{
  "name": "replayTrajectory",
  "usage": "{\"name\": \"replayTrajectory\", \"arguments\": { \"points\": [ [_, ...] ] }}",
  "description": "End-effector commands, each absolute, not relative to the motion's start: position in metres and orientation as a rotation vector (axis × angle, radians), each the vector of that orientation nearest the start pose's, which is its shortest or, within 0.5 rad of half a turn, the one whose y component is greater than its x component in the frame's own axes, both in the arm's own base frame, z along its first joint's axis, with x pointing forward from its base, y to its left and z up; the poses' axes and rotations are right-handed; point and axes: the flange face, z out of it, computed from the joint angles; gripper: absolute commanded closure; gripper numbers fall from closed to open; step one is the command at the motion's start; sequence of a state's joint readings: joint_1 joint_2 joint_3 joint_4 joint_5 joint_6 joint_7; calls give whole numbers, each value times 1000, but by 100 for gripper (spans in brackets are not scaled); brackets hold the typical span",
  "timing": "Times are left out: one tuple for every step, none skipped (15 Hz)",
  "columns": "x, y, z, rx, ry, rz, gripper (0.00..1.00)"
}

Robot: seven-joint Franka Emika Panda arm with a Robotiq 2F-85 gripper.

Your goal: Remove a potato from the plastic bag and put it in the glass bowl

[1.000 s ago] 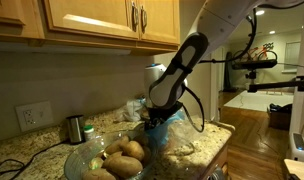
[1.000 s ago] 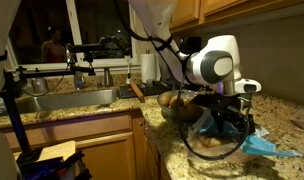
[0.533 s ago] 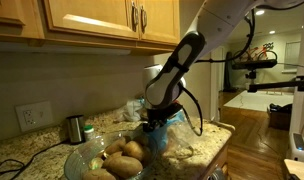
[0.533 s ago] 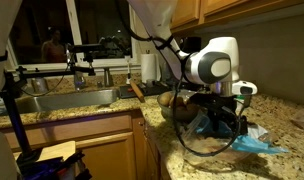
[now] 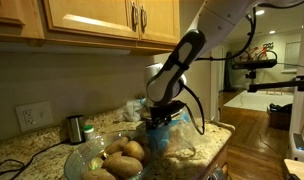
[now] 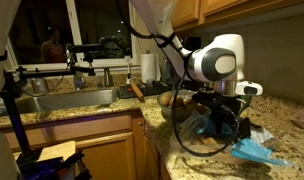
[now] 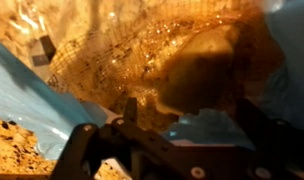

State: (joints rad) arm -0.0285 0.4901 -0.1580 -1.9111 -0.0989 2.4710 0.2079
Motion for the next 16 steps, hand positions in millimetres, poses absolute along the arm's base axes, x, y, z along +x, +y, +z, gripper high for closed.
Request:
{"name": "replayTrajectory", "arguments": {
  "points": [
    [610,-117,261,-3212,655,-36,0],
    [608,-116,261,-3207,677,-25,0],
    [607,-115,261,-3202,685,-19,0],
    [607,-113,262,-3197,686,-26,0],
    [607,-112,263,-3197,678,-55,0],
    [607,-110,263,-3197,657,-72,0],
    [608,-109,262,-3205,631,-97,0],
    [608,-108,261,-3210,616,-112,0],
    [609,-107,260,-3215,610,-115,0],
    [609,-107,259,-3215,605,-117,0],
    [609,-106,257,-3213,605,-118,0],
    [608,-106,255,-3212,605,-116,0],
    [608,-106,254,-3213,605,-116,0],
    [608,-106,253,-3213,604,-114,0],
    [607,-106,252,-3213,603,-113,0],
    [607,-106,251,-3213,599,-118,0]
  ]
}}
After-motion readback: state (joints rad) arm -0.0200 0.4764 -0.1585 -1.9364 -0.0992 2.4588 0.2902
